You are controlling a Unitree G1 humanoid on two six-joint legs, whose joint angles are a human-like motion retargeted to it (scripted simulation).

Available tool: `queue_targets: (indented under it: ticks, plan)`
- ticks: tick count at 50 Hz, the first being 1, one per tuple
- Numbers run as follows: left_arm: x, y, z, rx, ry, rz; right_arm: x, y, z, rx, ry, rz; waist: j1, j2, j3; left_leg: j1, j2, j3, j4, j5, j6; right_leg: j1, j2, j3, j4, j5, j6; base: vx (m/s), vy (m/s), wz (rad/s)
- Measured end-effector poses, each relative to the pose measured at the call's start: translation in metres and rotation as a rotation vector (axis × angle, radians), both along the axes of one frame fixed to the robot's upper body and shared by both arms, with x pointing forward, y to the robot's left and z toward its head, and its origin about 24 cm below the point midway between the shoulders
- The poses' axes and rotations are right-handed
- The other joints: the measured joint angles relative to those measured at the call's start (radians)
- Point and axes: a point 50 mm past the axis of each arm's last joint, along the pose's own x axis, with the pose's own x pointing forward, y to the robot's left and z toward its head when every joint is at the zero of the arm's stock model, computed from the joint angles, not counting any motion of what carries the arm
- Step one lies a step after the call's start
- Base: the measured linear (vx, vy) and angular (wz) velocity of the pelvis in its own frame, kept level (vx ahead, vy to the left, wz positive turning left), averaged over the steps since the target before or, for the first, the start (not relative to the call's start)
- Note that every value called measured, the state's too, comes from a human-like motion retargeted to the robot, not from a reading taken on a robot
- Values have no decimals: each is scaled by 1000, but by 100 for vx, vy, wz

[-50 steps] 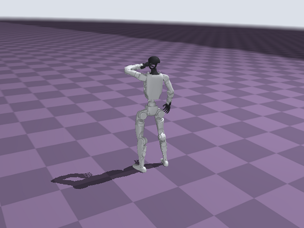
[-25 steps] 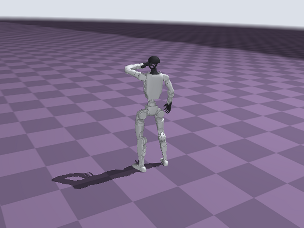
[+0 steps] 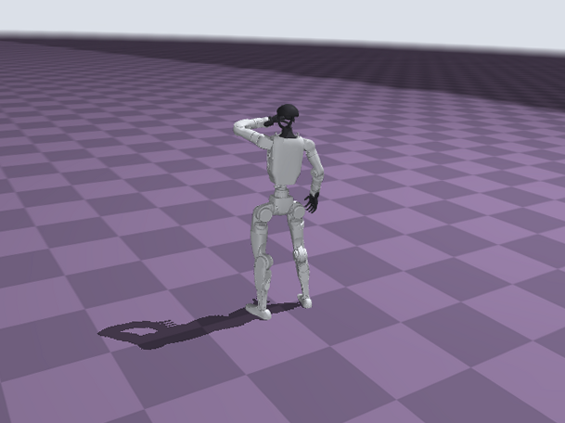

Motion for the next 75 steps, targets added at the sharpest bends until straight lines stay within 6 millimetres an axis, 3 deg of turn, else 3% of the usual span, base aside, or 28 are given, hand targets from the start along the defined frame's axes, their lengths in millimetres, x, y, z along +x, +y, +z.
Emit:
queue_targets:
  ticks: [8,20,31,40,43,54,66,75]
  plan:
    - [-3,-30,2,53,-53,-47,-5,4,-6,0,51,30,-10,-2,-4,-9,-4,-27,2,4,0,10,-7,-26,-1,-7,-7,0,0,14]
    - [4,11,-4,-8,31,35,8,1,3,-5,-33,8,-5,19,2,-3,-2,-8,2,1,-1,4,-4,-8,-1,-3,-5,0,0,0]
    - [-3,-28,0,55,-43,-49,-10,4,-7,6,60,15,-8,13,-5,-14,-7,-57,4,5,-4,27,-13,-57,-2,-14,-14,0,1,19]
    - [4,7,-7,15,33,25,5,1,1,-7,-10,23,4,16,0,-11,-5,-27,2,2,-3,9,-8,-27,-3,-7,-9,0,0,-11]
    - [5,11,-6,-8,39,29,5,0,2,-9,-22,8,5,18,-1,-12,-5,-27,2,3,-4,8,-8,-27,-3,-7,-7,0,0,0]
    - [3,-31,8,-32,-5,-62,-2,8,-6,20,51,49,-9,-12,-1,-22,-7,-71,3,7,-9,27,-13,-71,-1,-16,-15,0,0,16]
    - [22,13,-7,-29,93,81,12,-2,6,-15,-51,20,7,-9,-4,-15,-2,-35,2,0,-7,9,-6,-37,0,-9,-5,0,0,-9]
    - [14,-21,-3,75,-15,37,-3,-1,-2,-9,25,22,5,-13,-10,-21,-6,-63,3,3,-5,23,-12,-66,1,-15,-5,0,0,9]
